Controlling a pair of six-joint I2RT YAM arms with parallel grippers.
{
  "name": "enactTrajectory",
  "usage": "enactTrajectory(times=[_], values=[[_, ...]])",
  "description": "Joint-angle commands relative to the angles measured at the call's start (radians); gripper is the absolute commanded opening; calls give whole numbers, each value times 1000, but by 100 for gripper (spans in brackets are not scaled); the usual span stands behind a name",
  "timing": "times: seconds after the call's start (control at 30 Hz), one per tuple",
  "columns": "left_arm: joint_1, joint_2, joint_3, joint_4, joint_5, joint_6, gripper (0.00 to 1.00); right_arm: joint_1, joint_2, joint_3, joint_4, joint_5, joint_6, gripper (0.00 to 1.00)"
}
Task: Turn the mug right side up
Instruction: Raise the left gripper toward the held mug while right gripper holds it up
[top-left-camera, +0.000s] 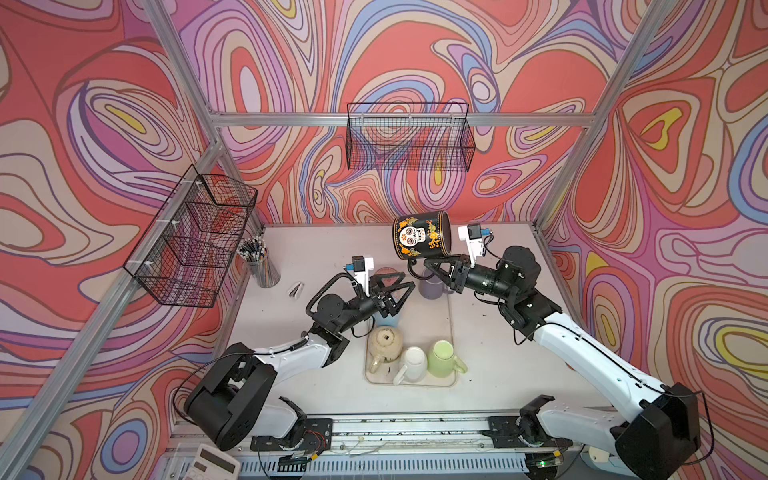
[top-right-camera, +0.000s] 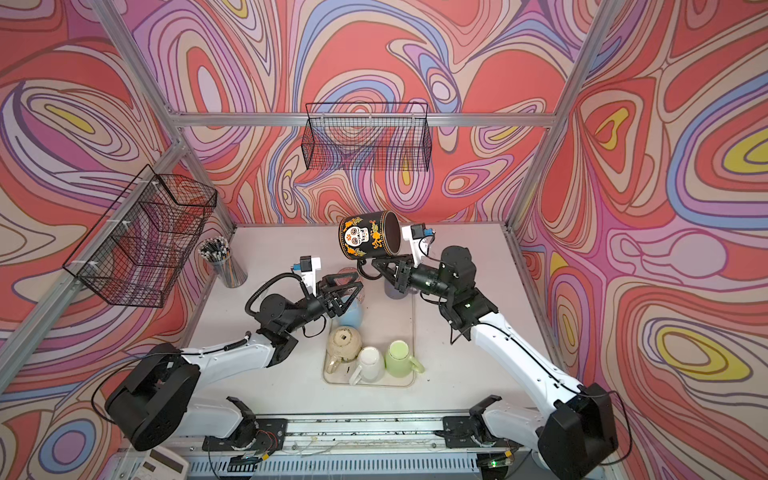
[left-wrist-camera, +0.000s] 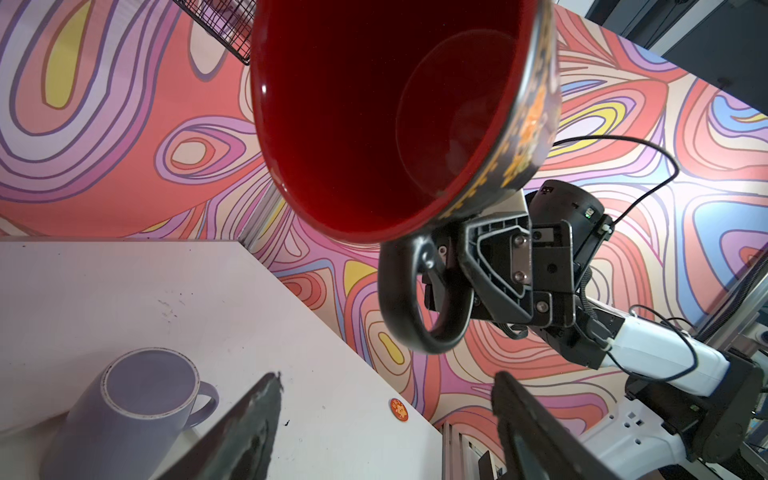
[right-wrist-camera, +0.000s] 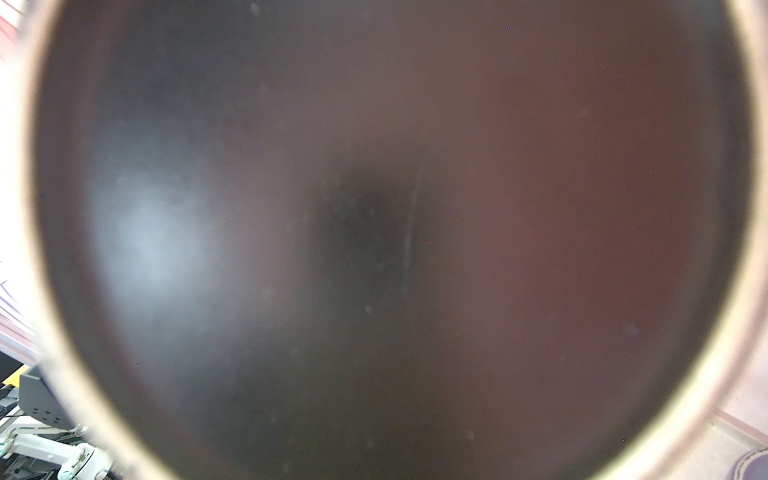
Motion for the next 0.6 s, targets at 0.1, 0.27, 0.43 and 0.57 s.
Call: enactTrajectory(times=[0.1, 0.27, 0.43, 0.57], values=[[12, 16, 47, 87, 23, 1, 76, -1, -8, 8, 245, -85, 4, 0], [11, 23, 73, 86, 37, -1, 67, 0, 3, -27, 320, -105, 29, 0], [11, 22, 102, 86, 64, -7, 56, -1, 36, -37, 396, -150, 71, 0], [13, 30, 115, 87, 80, -16, 47, -1, 49, -41, 422, -165, 84, 0]])
